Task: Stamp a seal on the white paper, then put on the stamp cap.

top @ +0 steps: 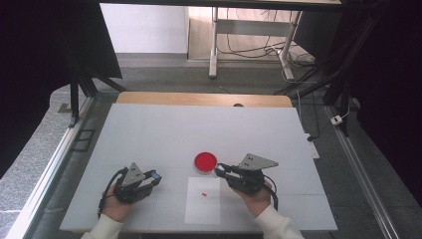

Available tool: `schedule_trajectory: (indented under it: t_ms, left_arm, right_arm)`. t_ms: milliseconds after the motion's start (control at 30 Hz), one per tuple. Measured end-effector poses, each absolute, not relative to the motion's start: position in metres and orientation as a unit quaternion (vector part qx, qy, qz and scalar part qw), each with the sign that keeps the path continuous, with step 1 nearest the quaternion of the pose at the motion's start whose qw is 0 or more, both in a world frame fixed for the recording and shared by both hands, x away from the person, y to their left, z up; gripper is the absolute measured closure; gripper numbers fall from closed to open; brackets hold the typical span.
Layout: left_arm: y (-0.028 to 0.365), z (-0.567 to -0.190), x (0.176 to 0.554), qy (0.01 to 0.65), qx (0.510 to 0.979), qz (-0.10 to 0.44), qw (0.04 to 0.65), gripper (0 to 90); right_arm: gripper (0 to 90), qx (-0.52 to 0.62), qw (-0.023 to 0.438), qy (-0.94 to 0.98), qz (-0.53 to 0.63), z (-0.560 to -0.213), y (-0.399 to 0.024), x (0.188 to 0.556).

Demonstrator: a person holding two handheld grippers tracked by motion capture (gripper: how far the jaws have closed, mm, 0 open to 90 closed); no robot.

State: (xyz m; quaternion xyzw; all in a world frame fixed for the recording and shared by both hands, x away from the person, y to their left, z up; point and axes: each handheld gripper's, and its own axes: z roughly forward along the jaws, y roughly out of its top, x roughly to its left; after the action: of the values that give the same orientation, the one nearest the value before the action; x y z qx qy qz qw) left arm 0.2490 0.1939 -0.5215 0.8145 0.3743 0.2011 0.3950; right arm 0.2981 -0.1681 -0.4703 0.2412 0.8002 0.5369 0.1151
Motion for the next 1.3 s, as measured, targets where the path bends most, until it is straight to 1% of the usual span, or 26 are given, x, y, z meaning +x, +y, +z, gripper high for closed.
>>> schedule_trajectory:
  t_ms: [800, 1300]
  left_arm:
    - [0.189, -0.52, 0.249, 0.365, 0.816, 0.203, 0.4, 64.6]
    - [0.172, -0.513, 0.244, 0.338, 0.821, 0.208, 0.41, 64.6]
  right_arm:
    - [75.3, 0.251, 0.11, 0.789, 0.549, -0.467, -0.172, 0.3]
    - [75.3, 0.25, 0.111, 0.791, 0.548, -0.467, -0.17, 0.299]
